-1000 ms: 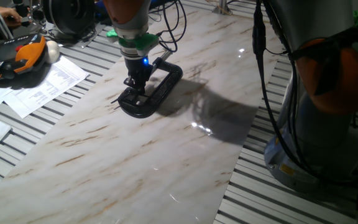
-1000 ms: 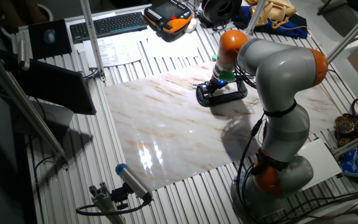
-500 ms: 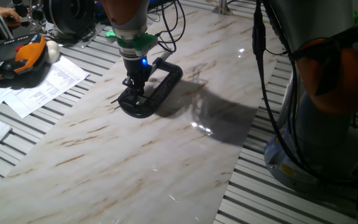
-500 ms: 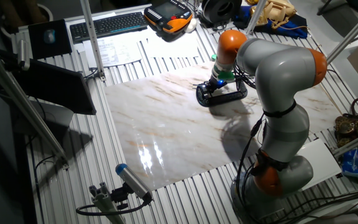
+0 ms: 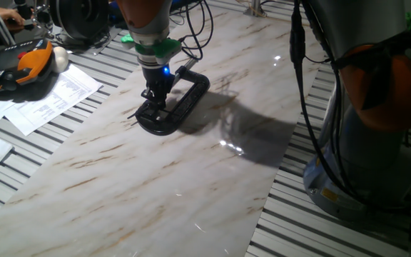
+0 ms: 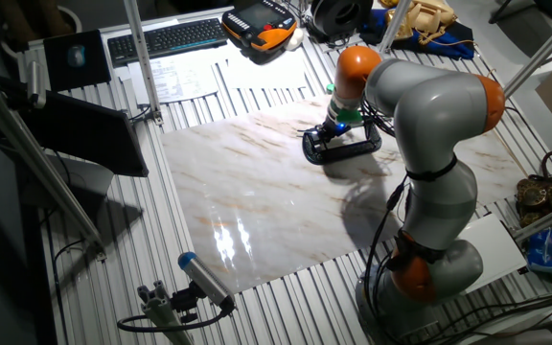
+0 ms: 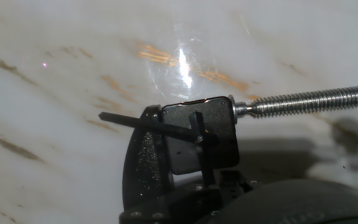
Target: Turn the hands of a clock
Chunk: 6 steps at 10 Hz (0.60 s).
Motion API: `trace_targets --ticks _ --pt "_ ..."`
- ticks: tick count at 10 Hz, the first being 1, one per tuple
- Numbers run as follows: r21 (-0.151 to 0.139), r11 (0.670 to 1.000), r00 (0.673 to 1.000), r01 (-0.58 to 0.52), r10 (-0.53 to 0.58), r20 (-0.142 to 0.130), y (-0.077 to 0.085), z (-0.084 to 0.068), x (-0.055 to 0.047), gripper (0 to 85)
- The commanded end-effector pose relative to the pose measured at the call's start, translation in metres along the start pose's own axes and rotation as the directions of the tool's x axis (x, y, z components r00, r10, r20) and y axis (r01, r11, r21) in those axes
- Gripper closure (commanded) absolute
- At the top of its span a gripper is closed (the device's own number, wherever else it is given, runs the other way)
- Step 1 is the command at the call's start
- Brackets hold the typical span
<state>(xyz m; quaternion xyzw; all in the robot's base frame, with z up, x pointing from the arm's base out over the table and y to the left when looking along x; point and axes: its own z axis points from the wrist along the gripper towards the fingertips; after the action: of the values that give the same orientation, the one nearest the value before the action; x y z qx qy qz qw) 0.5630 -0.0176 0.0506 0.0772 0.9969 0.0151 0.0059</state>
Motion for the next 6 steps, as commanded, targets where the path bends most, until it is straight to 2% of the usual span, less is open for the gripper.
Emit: trace_targets --ticks 1,6 --pt "0.006 1.000 1.000 0.000 0.000 -0.001 0.0001 -0.0023 0.0000 85.0" --pt "0.009 1.000 1.000 0.000 0.000 0.001 -0.0003 -0.0026 -0.0006 85.0"
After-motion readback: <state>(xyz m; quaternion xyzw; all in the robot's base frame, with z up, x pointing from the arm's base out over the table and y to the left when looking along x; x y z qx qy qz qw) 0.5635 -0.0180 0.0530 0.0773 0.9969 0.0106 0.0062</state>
